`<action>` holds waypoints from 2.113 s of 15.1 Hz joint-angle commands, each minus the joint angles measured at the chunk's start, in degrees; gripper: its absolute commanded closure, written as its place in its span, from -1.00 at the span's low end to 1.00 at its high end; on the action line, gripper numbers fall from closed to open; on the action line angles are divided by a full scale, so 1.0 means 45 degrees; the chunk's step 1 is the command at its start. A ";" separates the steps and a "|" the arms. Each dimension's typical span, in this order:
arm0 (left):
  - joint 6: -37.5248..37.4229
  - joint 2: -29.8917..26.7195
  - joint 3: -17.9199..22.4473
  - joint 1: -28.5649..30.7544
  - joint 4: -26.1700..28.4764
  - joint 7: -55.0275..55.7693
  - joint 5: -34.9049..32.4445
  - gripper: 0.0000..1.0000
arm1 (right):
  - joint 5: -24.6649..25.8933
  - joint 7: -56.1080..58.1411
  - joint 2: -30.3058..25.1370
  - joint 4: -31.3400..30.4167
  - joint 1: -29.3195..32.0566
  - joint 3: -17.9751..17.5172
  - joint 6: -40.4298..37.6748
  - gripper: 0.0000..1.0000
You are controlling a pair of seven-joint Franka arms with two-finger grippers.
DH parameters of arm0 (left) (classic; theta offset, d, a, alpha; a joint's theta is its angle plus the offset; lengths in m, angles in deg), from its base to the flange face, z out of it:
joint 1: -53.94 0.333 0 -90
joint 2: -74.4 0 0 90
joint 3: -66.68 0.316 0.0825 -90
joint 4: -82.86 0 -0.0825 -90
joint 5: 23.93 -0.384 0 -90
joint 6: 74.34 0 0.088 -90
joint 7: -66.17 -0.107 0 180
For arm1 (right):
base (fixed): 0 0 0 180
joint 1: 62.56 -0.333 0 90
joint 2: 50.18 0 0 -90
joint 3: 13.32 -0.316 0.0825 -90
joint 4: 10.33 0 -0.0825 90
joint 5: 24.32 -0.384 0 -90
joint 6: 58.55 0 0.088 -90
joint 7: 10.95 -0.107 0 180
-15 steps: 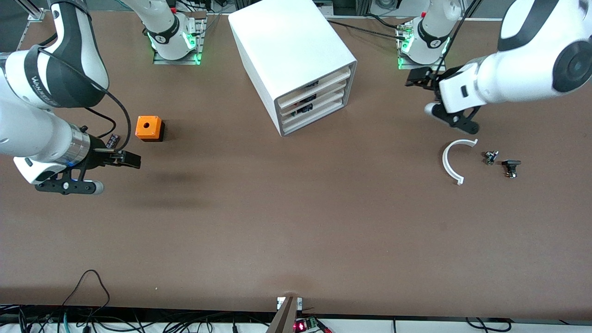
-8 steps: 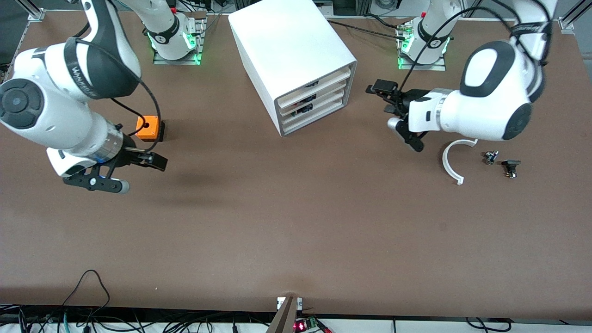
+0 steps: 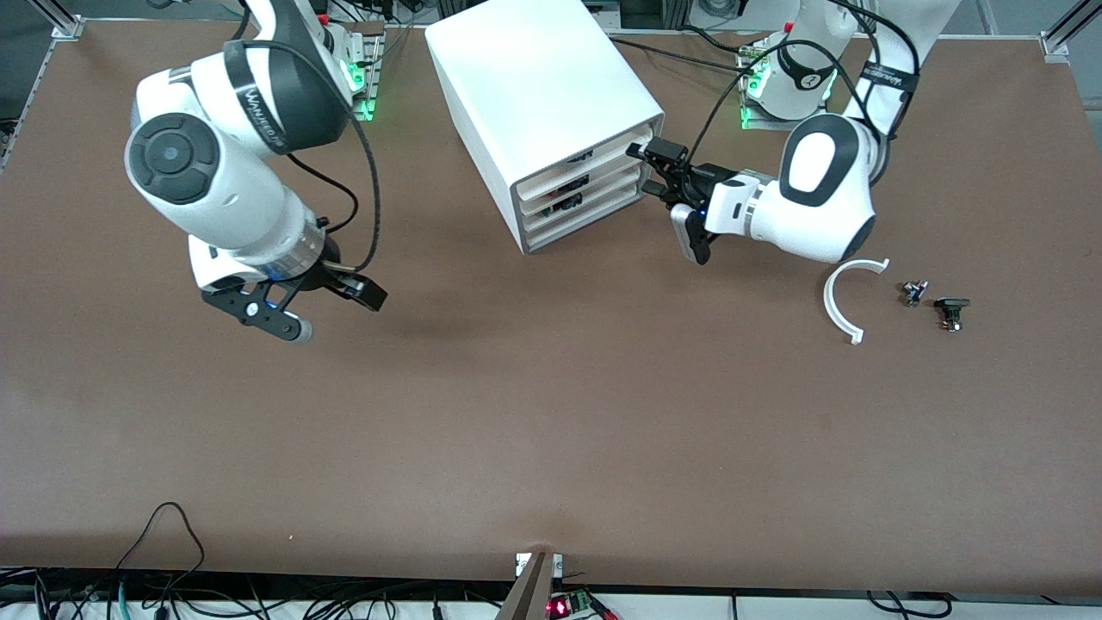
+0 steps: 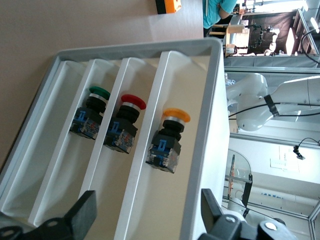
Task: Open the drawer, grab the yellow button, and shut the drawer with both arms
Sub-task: 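Pull the drawer open with the left gripper while the right gripper approaches, then grasp the orange button with the right gripper while the left gripper releases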
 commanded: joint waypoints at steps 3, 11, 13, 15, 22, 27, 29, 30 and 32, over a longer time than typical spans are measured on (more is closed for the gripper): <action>0.0188 0.0410 -0.0235 0.0005 0.0550 -0.1401 0.0545 -0.63 | -0.0145 -0.2338 0.1061 0.1546 -0.0983 0.0101 -0.0105 -0.98; 0.1046 0.0624 -0.1075 -0.0034 0.1215 -0.2067 0.1288 0.18 | -0.0243 -0.6030 0.2702 0.3968 -0.1532 -0.0327 -0.0086 -0.98; 0.1008 0.0624 -0.1114 -0.0014 0.1235 -0.2067 0.1288 0.85 | -0.0301 -0.6365 0.2995 0.4417 -0.1512 -0.0348 -0.0047 -0.98; 0.1008 0.0644 -0.1095 -0.0014 0.1215 -0.2067 0.1269 1.00 | -0.0942 -0.6444 0.3036 0.4556 -0.1338 -0.0309 0.0478 -0.98; 0.0949 0.1286 -0.0978 0.1291 0.0145 -0.1872 0.0220 1.00 | -0.1727 -0.7381 0.3133 0.4575 -0.1121 -0.0309 0.1614 -0.98; 0.0832 0.2733 -0.0939 0.2231 -0.1868 -0.1793 -0.1640 1.00 | -0.1981 -0.8609 0.3250 0.4575 -0.1355 -0.0367 0.2393 -0.98; 0.0774 0.3045 -0.0939 0.2523 -0.2376 -0.1463 -0.2224 1.00 | -0.1981 -0.9234 0.3309 0.4575 -0.1900 -0.0348 0.2473 -0.98; 0.0600 0.3143 -0.0939 0.2563 -0.2552 -0.1364 -0.2363 1.00 | -0.1962 -0.9585 0.3328 0.4575 -0.2193 -0.0348 0.2454 -0.98; 0.0500 0.3144 -0.0939 0.2583 -0.2768 -0.1111 -0.2423 0.76 | -0.1961 -1.0211 0.3367 0.4575 -0.2643 -0.0348 0.2357 -0.98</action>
